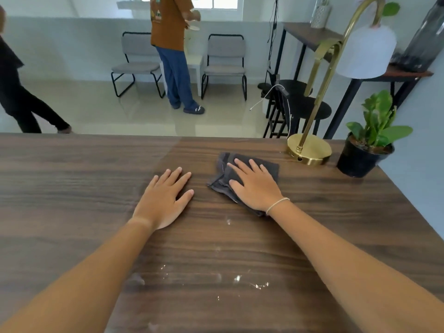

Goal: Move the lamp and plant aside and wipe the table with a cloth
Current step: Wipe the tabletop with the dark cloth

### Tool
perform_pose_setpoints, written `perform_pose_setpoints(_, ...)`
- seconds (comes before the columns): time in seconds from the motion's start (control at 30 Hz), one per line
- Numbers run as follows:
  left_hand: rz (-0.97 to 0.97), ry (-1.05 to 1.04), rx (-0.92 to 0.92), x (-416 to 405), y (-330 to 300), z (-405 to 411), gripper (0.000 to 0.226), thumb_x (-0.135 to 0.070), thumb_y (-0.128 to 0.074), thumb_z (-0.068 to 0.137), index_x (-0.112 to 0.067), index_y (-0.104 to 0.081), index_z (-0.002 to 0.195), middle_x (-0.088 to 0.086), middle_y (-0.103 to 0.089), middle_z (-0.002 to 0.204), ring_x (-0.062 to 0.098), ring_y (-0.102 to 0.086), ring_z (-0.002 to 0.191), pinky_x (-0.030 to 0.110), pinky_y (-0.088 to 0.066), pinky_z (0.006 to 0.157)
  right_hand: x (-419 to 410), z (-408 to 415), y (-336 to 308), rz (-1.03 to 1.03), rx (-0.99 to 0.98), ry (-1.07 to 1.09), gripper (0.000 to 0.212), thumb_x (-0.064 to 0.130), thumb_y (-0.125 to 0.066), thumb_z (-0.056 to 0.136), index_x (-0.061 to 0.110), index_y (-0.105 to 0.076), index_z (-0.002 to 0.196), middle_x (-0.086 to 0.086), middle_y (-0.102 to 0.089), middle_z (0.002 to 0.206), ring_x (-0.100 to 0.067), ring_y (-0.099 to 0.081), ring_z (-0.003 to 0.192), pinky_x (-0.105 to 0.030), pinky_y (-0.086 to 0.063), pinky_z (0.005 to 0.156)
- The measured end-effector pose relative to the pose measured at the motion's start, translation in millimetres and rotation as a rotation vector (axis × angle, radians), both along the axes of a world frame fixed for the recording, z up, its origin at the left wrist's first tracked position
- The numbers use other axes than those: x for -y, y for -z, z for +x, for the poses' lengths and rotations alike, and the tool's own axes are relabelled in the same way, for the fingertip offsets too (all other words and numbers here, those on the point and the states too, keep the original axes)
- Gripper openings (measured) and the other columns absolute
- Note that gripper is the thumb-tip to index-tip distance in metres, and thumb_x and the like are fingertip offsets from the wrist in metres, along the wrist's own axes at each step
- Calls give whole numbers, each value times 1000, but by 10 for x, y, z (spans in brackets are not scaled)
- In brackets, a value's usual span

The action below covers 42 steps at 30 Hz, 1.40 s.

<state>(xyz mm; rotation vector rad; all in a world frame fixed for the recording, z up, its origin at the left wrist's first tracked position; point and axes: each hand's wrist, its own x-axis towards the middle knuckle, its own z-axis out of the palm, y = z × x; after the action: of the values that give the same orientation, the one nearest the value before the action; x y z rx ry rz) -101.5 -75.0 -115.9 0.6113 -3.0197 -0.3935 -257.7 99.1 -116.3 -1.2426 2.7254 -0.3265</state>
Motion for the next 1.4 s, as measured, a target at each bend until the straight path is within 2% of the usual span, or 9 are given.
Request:
perform_pose_setpoints(0.07, 5, -3, -4, 13, 1, -1, 54, -48, -26, 95, -34, -15, 146, -7, -8, 159, 15, -2, 148, 36, 0, 120, -109, -137, -9, -5, -5, -13, 51, 39, -25, 98, 32, -16, 148, 9, -10, 159, -21, -4, 147, -39, -1, 117)
perform_pose_setpoints(0.2, 13, -11, -20, 3, 12, 11, 54, -47, -27, 95, -34, -16, 146, -8, -8, 159, 15, -1, 148, 34, 1, 120, -31, -671, -28, 54, 3, 167, 52, 41, -21, 98, 31, -13, 148, 6, -7, 160, -24, -4, 146, -41, -1, 118)
perform_pose_setpoints(0.37, 7, -1, -24, 45, 29, 2, 58, -53, -21, 91, -35, -16, 146, -9, -8, 159, 14, -1, 148, 34, 0, 120, 146, -975, -42, 80, 15, 144, 52, 42, -20, 98, 32, -11, 148, 5, -6, 160, -24, -3, 147, -40, -1, 118)
perform_pose_setpoints(0.53, 3, -8, -16, 40, 28, 18, 55, -50, -24, 93, -35, -16, 145, -9, -8, 159, 14, -2, 148, 34, 1, 120, -9, -811, -40, 40, 43, 146, 53, 40, -21, 98, 27, -11, 149, 4, -7, 160, -24, -3, 146, -38, -1, 118)
perform_pose_setpoints(0.7, -3, -8, -5, 26, 20, 22, 54, -47, -27, 94, -33, -17, 146, -8, -9, 159, 15, -3, 148, 35, -1, 120, -626, -499, -48, 13, 54, 156, 53, 38, -24, 99, 25, -13, 149, 5, -9, 159, -21, -4, 146, -36, -3, 118)
perform_pose_setpoints(0.93, -20, -5, 0, 2, 1, 8, 55, -46, -28, 94, -30, -20, 146, -5, -12, 159, 18, -7, 148, 38, -4, 120, -1508, -299, -44, 42, 16, 314, 52, 37, -25, 99, 25, -13, 149, 4, -11, 159, -21, -6, 146, -38, -8, 118)
perform_pose_setpoints(1.17, -2, 12, -18, -35, -22, 42, 54, -41, -28, 96, -23, -21, 147, 2, -13, 159, 24, -9, 147, 39, -6, 120, -1269, -71, -53, 112, 22, 483, 55, 43, -20, 97, 26, -10, 149, 4, -7, 160, -28, -3, 146, -43, -3, 118)
perform_pose_setpoints(1.3, 194, -33, -168, -18, -46, 181, 50, -31, -34, 97, -15, -30, 144, 6, -21, 157, 24, -14, 147, 36, -11, 119, -525, 642, -19, 29, -54, 265, 56, 43, -29, 95, 25, -21, 147, 4, -17, 158, -29, -13, 143, -43, -11, 116)
perform_pose_setpoints(1.4, 222, -43, -174, 61, -50, 437, 49, -29, -37, 96, -14, -33, 143, 8, -24, 156, 24, -15, 146, 36, -13, 119, -276, 1548, -20, -26, -37, -29, 55, 43, -31, 95, 28, -22, 147, 6, -16, 158, -26, -9, 145, -40, -6, 117)
